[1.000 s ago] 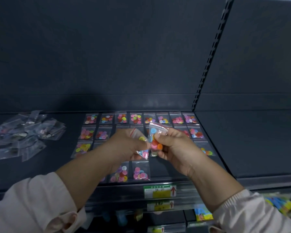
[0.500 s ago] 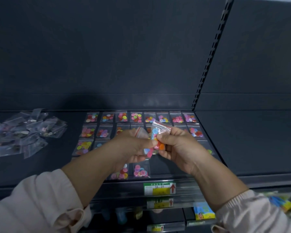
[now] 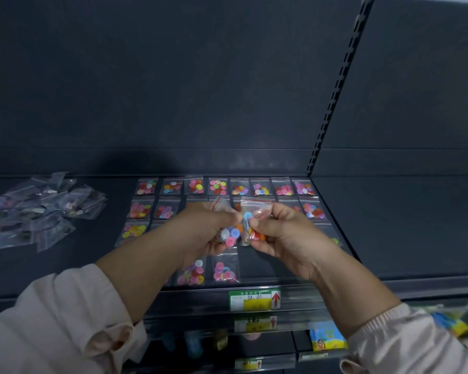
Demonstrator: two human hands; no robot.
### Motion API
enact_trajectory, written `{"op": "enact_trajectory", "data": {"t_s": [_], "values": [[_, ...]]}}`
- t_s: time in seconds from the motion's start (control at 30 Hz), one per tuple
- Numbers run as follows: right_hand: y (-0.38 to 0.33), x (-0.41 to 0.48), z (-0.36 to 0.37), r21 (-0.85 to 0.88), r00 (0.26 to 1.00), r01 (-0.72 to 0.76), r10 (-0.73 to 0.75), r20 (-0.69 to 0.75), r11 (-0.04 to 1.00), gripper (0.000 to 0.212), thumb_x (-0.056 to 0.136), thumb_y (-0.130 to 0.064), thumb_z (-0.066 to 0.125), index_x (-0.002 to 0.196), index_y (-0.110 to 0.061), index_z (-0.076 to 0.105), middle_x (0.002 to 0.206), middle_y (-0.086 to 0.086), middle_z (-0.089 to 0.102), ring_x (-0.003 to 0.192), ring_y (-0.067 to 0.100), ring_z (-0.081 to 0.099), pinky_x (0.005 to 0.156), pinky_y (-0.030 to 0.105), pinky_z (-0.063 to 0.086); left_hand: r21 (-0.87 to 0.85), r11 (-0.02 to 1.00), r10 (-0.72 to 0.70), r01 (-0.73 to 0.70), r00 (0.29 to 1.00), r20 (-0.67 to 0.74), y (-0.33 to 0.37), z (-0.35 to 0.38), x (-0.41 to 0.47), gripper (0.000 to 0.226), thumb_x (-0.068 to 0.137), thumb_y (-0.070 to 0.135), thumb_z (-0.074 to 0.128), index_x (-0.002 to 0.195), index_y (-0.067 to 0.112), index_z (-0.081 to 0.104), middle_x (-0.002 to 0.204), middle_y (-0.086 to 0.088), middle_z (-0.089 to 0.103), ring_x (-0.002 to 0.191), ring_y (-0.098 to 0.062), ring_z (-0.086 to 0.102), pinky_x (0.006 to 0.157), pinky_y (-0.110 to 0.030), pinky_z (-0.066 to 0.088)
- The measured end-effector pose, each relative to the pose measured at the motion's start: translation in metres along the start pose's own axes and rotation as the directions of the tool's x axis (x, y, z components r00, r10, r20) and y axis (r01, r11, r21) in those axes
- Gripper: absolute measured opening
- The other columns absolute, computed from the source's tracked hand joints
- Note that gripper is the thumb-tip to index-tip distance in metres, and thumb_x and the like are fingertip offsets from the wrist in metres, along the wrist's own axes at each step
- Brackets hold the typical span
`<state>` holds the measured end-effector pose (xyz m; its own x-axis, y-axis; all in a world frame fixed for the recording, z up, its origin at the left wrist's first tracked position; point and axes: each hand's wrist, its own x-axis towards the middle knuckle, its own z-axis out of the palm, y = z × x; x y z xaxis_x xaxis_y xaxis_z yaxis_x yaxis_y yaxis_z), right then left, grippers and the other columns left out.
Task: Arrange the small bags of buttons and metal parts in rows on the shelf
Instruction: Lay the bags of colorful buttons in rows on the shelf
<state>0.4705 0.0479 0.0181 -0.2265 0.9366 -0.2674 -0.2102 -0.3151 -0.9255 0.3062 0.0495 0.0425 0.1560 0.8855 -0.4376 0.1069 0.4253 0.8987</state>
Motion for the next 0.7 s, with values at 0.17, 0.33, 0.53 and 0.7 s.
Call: {"op": "enact_trajectory", "data": {"t_s": [0.17, 0.33, 0.53, 0.7], "values": [[0.0017, 0.0028, 0.0019, -0.030, 0.996, 0.064, -0.066, -0.064, 0.998, 0.023, 0.077, 0.011, 0.064, 0.091, -0.006, 0.058, 0.077, 0.009, 0.065, 0.065, 0.019, 0.064, 0.059, 0.026, 0.052, 0.035, 0.999, -0.006, 0.007, 1.000, -0.017, -0.0029, -0.0010, -0.0024, 0.009, 0.084, 0.019, 0.069, 0.090, 0.016, 0.064, 0.077, -0.001, 0.066, 0.064, -0.011, 0.057, 0.054, -0.023, 0.048], [0.0015, 0.0034, 0.0043, -0.014, 0.993, 0.087, -0.087, -0.075, 0.996, 0.029, 0.079, 0.012, 0.061, 0.071, -0.013, 0.047, 0.068, 0.009, 0.058, 0.061, 0.018, 0.057, 0.052, 0.023, 0.048, 0.097, 0.995, -0.021, 0.017, 0.999, 0.038, -0.0035, -0.0015, -0.0063, 0.020, 0.081, 0.021, 0.072, 0.097, 0.012, 0.066, 0.080, -0.001, 0.067, 0.069, -0.013, 0.058, 0.059, -0.024, 0.049], [0.0032, 0.0038, 0.0097, 0.006, 0.994, 0.077, -0.077, -0.072, 0.997, 0.023, 0.079, 0.006, 0.065, 0.091, -0.011, 0.054, 0.079, 0.007, 0.063, 0.069, 0.017, 0.060, 0.054, 0.023, 0.048, 0.108, 0.994, -0.015, 0.010, 0.999, 0.044, -0.0020, 0.0037, -0.0037, 0.019, 0.077, 0.023, 0.076, 0.089, 0.016, 0.063, 0.076, 0.000, 0.065, 0.071, -0.012, 0.058, 0.060, -0.025, 0.049], [0.0013, 0.0039, 0.0065, 0.018, 0.995, 0.060, -0.058, -0.080, 0.998, 0.012, 0.087, -0.005, 0.060, 0.080, -0.015, 0.059, 0.060, -0.002, 0.064, 0.056, 0.011, 0.057, 0.048, 0.019, 0.046, 0.149, 0.989, 0.003, -0.006, 1.000, 0.020, -0.0053, -0.0014, 0.0003, 0.009, 0.082, 0.015, 0.069, 0.084, 0.015, 0.060, 0.072, 0.000, 0.061, 0.067, -0.012, 0.054, 0.055, -0.024, 0.043]]}}
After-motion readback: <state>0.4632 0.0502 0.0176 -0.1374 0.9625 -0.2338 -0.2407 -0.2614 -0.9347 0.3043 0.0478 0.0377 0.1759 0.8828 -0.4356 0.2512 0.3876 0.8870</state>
